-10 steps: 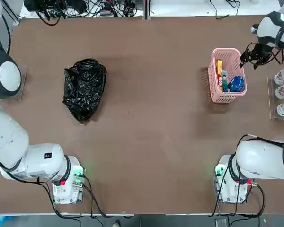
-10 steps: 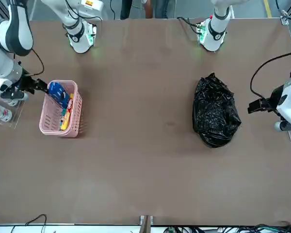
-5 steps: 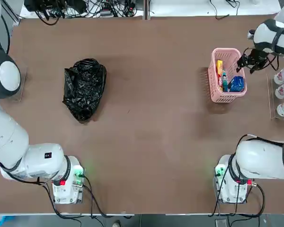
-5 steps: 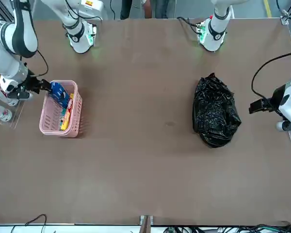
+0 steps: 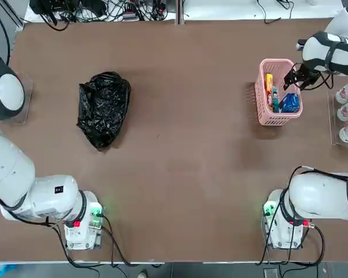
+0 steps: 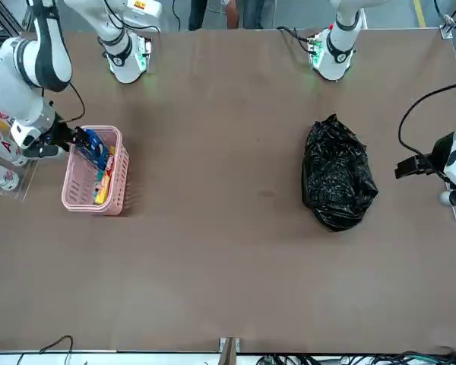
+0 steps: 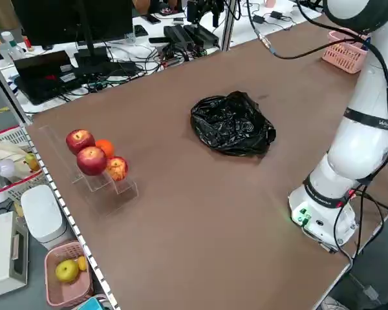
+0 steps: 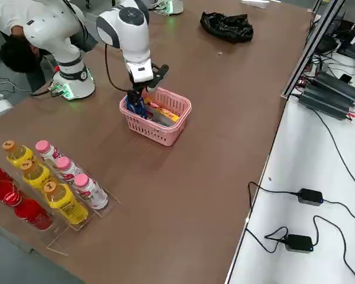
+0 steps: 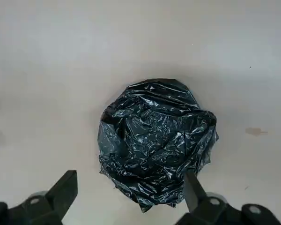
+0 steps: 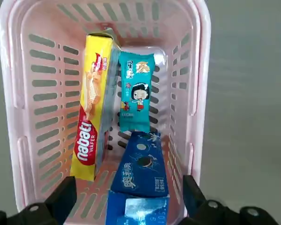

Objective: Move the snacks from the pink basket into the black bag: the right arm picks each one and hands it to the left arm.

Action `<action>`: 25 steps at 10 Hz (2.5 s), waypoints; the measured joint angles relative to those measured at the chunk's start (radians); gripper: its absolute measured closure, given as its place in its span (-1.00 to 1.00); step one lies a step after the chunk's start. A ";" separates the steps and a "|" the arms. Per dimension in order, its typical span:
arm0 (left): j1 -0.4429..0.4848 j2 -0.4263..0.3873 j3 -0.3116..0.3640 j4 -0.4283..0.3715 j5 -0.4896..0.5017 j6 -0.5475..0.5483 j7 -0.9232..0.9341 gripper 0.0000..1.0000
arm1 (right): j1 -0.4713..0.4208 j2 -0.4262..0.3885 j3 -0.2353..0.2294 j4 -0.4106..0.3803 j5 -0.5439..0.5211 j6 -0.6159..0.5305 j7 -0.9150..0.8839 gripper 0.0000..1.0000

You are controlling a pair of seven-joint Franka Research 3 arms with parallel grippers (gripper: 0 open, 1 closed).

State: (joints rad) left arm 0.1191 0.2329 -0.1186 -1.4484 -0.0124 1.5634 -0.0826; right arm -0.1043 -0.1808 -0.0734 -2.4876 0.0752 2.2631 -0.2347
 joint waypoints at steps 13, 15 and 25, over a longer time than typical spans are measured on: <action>-0.007 0.009 -0.014 -0.001 0.028 -0.036 -0.039 -1.00 | -0.014 0.001 -0.006 -0.109 0.000 0.068 -0.017 -1.00; -0.005 0.009 -0.013 0.000 0.029 -0.036 -0.039 -1.00 | -0.014 0.001 -0.006 -0.130 0.000 0.068 -0.018 -1.00; -0.008 -0.076 -0.033 0.065 0.026 -0.025 -0.051 -1.00 | -0.014 0.001 -0.005 -0.140 0.000 0.068 -0.050 -0.25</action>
State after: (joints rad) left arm 0.1107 0.1572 -0.1512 -1.3831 0.0141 1.5387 -0.1341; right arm -0.1188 -0.1800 -0.0789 -2.6277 0.0753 2.3306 -0.2851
